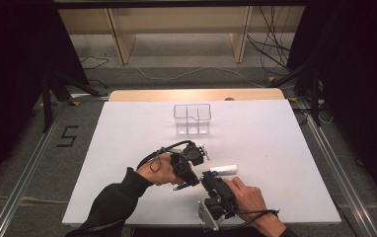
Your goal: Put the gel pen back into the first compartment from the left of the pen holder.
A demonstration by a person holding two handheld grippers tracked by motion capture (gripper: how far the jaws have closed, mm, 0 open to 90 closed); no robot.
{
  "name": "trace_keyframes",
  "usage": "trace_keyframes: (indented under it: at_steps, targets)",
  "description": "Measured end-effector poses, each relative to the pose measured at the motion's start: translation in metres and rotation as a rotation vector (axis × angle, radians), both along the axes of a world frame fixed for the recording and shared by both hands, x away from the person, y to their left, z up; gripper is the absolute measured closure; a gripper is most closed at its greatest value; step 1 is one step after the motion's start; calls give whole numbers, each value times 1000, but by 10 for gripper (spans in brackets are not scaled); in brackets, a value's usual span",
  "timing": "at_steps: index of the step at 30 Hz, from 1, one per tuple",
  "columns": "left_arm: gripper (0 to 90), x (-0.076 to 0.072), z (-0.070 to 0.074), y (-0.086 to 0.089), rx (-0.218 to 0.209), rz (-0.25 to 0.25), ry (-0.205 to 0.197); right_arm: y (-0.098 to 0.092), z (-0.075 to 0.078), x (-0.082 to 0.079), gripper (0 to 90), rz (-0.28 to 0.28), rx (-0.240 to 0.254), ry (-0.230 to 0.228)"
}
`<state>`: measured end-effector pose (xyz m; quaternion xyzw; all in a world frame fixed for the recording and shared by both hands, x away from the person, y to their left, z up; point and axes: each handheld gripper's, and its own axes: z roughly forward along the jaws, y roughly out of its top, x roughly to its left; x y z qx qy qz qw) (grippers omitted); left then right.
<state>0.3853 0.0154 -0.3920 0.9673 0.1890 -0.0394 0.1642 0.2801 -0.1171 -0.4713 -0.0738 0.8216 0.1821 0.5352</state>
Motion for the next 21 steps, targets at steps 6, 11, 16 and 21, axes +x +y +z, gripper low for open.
trace_keyframes:
  at_steps: [6,11,16,21]
  targets:
    - [788,0,-1,-1,6,-4,2,1,-1,1,671,30,-39,-18]
    - [789,0,0,-2,1,-6,6,3,-2,1,706,34,-50,-17]
    - [788,0,-1,-2,0,-6,12,4,-3,1,741,43,-58,-22]
    - [788,0,-1,-3,-1,-6,16,4,-4,1,760,47,-69,-29]
